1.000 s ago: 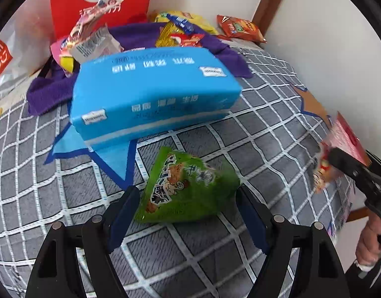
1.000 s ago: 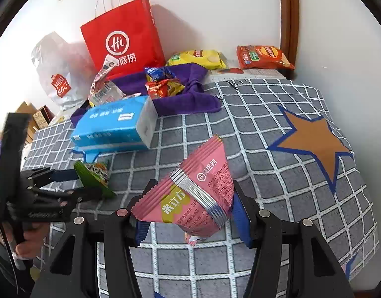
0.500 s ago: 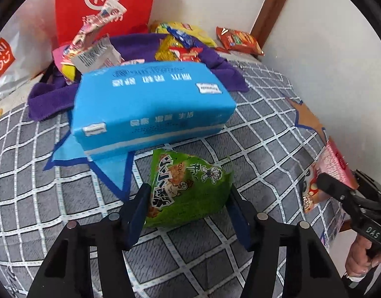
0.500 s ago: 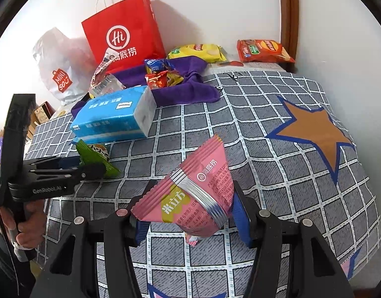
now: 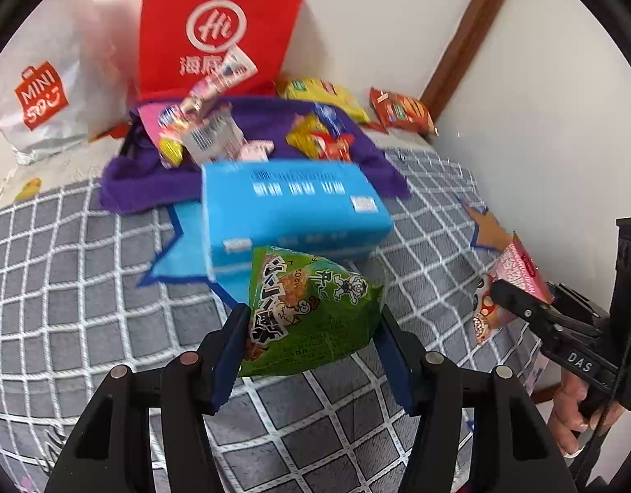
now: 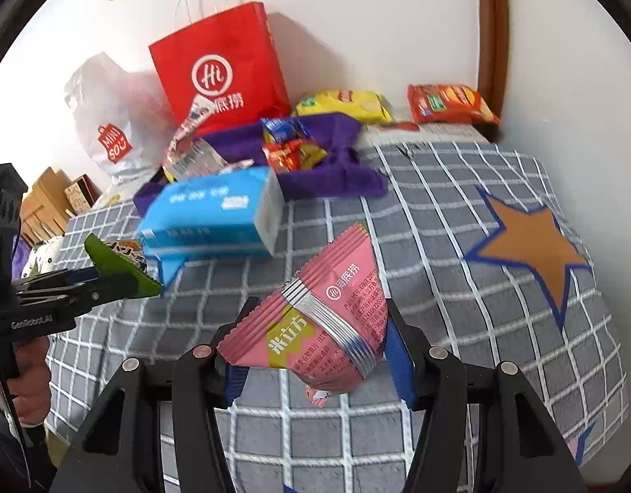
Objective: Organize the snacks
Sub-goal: 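Carry both held packets up over the purple towel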
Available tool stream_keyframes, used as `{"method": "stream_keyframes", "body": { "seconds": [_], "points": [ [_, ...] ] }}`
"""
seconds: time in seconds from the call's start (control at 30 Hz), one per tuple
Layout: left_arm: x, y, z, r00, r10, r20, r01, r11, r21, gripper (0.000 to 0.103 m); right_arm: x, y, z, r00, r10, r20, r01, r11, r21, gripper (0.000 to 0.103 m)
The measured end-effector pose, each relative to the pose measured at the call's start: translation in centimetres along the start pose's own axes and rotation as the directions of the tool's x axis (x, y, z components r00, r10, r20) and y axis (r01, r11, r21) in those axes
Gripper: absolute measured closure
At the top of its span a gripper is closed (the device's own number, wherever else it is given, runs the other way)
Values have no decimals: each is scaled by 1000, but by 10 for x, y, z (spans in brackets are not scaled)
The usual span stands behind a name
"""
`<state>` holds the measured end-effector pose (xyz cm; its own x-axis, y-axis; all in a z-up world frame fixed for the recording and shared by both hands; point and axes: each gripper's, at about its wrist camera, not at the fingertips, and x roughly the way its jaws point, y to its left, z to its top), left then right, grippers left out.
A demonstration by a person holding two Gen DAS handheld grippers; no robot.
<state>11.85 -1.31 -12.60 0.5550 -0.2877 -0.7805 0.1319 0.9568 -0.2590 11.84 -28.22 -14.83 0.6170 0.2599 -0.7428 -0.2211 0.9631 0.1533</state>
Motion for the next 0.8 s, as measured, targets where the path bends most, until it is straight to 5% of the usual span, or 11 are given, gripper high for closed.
{"method": "stream_keyframes", "body": {
  "seconds": [0.8],
  "points": [
    [-44,37,93,994,41,103,-34,997,-65,45,2,51,108,994,0,106,5,999,-53,47]
  ]
}}
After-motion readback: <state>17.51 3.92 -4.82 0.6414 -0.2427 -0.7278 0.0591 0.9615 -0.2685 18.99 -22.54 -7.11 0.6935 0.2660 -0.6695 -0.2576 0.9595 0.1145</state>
